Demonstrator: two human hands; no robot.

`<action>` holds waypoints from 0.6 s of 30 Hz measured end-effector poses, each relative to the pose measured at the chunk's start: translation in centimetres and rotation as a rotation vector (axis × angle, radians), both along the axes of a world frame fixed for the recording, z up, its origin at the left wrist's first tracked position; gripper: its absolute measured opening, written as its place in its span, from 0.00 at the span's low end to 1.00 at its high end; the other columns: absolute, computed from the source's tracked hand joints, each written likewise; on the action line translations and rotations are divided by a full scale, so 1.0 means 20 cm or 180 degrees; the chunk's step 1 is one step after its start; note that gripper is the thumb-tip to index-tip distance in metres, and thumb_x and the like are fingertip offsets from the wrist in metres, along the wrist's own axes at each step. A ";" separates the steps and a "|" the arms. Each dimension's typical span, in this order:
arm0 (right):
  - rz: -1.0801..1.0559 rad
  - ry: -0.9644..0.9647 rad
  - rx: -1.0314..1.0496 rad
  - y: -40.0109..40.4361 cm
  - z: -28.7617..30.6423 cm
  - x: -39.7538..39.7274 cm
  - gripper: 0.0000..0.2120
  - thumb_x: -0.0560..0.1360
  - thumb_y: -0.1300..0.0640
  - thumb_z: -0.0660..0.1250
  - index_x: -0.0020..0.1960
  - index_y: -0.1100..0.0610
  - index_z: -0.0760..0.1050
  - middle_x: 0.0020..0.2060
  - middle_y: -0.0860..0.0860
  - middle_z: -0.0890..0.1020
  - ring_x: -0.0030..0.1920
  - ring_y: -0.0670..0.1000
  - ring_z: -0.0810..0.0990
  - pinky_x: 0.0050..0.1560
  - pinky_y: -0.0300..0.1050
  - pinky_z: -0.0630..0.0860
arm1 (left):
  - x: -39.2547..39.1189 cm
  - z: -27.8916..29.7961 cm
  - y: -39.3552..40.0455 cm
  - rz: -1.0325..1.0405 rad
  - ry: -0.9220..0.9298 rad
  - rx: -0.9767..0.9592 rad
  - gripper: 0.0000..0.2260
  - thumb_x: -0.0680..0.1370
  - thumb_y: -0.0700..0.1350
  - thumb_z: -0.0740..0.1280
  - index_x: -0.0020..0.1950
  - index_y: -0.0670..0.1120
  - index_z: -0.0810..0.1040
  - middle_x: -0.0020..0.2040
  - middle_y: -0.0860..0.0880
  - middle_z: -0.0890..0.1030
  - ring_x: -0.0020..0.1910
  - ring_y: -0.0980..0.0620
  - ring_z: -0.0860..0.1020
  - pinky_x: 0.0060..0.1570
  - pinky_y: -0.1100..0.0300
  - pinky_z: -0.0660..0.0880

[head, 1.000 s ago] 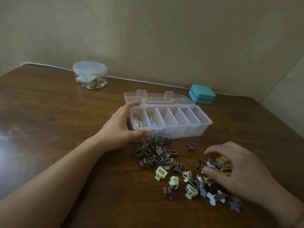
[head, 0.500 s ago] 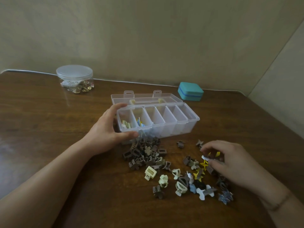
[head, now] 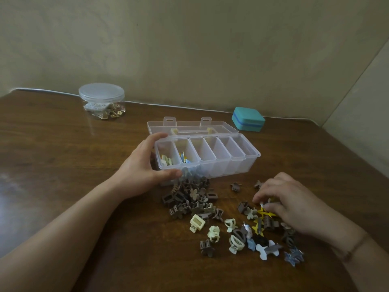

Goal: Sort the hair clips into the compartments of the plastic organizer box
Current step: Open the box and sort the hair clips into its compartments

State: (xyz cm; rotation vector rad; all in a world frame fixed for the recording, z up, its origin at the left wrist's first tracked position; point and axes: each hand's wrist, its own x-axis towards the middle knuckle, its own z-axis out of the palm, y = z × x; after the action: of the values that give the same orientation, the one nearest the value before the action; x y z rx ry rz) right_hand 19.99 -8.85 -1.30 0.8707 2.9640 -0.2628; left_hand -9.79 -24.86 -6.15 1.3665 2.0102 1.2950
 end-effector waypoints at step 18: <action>-0.0280 0.1899 -0.1117 0.04 0.03 -0.10 0.13 0.76 0.64 0.65 0.50 0.47 0.81 0.46 0.37 0.81 0.49 0.38 0.78 0.44 0.27 0.73 | 0.01 0.01 0.00 0.0032 0.0079 0.0012 0.45 0.62 0.63 0.75 0.75 0.61 0.59 0.73 0.54 0.66 0.62 0.58 0.69 0.48 0.70 0.67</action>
State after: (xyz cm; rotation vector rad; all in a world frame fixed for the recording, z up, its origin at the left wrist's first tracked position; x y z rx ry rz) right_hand 17.99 -8.15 -0.76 1.0133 3.2133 -1.1972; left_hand -9.65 -24.92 -6.00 1.3825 2.0345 1.2927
